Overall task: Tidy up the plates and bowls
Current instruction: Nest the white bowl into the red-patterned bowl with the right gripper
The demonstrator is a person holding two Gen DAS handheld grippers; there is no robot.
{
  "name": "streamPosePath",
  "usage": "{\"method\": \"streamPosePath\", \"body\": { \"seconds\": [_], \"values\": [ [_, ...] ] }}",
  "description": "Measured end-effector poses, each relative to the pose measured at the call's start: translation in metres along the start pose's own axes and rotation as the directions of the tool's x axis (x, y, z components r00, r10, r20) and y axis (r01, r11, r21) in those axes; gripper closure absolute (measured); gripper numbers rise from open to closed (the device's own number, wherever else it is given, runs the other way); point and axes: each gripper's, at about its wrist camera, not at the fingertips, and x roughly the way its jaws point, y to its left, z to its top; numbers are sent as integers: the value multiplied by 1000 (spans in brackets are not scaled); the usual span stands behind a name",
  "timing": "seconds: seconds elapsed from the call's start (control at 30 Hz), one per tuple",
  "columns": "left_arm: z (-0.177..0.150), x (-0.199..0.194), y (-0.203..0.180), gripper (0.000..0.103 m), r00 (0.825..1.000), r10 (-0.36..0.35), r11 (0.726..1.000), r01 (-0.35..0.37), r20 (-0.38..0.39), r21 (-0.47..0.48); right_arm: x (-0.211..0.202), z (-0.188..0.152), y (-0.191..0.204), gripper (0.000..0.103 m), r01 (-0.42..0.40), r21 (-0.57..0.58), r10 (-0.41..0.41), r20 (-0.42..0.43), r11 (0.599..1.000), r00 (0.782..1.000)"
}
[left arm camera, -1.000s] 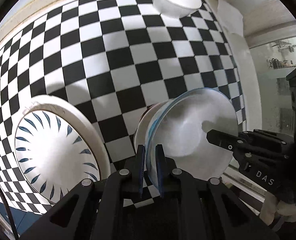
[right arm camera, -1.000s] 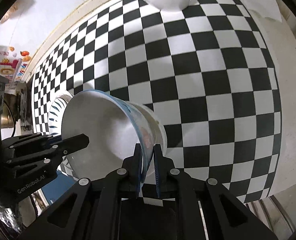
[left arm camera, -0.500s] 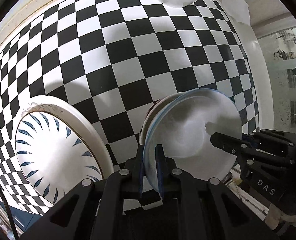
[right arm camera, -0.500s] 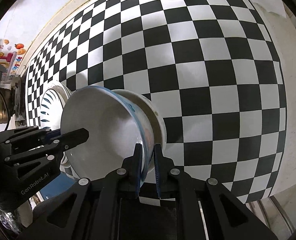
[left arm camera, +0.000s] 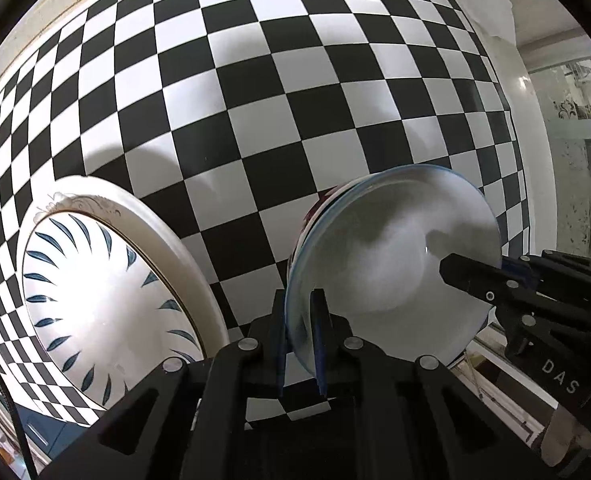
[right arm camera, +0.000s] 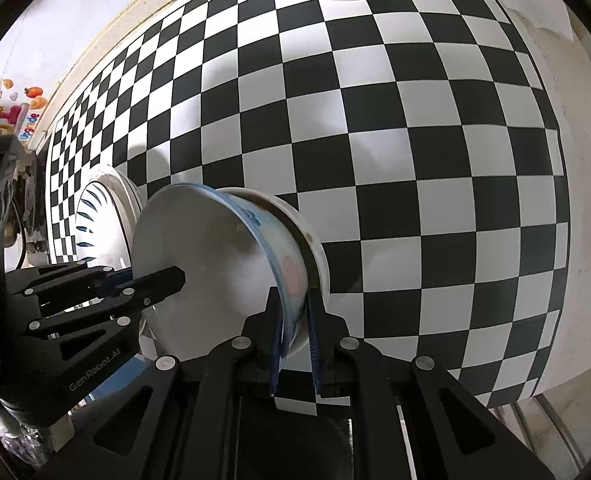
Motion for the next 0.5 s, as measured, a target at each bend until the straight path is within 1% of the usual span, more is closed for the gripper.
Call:
{"method": "streamPosePath", "body": {
  "seconds": [0.33, 0.5],
  "values": [
    [1, 0, -2, 94, 1000, 13, 1000, -13, -5, -1, -1, -2, 19, 89, 120, -92, -120, 6, 989, 993],
    [1, -2, -3, 94, 1000, 21, 1000, -21, -4, 2, -4, -9, 21, 89, 154, -102, -154, 7, 983, 988]
  ]
}}
